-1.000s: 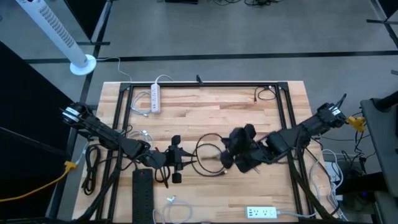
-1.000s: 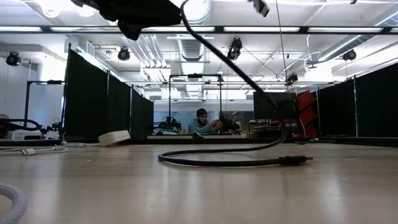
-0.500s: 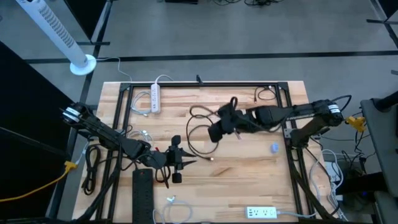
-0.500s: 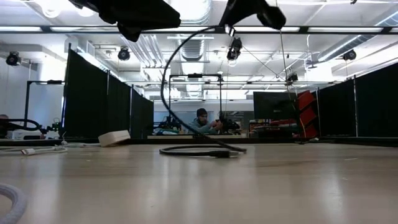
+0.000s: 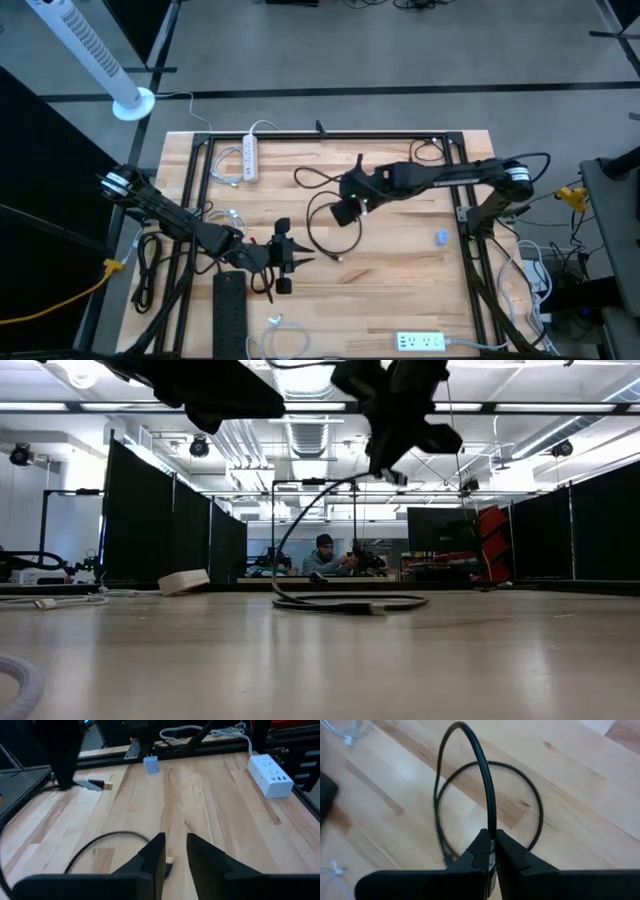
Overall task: Plug in charger cables
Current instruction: Insert the bottom black charger cable into the bottom white outlet extension
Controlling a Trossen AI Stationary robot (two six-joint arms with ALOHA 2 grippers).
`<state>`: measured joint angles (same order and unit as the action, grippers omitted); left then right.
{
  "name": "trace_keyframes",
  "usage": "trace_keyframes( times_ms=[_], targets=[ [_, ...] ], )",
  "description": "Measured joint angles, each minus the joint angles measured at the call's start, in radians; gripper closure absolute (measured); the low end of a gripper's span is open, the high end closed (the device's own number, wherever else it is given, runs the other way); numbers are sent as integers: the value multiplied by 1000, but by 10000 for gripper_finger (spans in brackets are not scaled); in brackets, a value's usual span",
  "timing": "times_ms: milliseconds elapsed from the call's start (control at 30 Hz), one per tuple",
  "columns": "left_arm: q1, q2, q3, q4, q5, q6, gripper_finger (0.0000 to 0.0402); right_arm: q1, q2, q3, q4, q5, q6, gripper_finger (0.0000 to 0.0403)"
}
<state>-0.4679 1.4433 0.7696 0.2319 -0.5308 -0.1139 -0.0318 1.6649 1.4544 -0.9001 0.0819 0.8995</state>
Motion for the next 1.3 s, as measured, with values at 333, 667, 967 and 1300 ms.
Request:
trace_keyframes(
  times_ms=[333,667,967,1300],
  targets=[
    [0,0,0,-79,0,-28,336,202,-48,0,-77,192,-118,402],
    [1,0,-1,-138,-25,-79,337,666,-61,-41,-213,422,248,402],
    [5,0,-1,-65,-33,-55,336,978,0,-121,-88,571,338,402],
    [22,0,-1,104,-13,50,333,1066,-9,-341,279,655,253,402]
  ],
)
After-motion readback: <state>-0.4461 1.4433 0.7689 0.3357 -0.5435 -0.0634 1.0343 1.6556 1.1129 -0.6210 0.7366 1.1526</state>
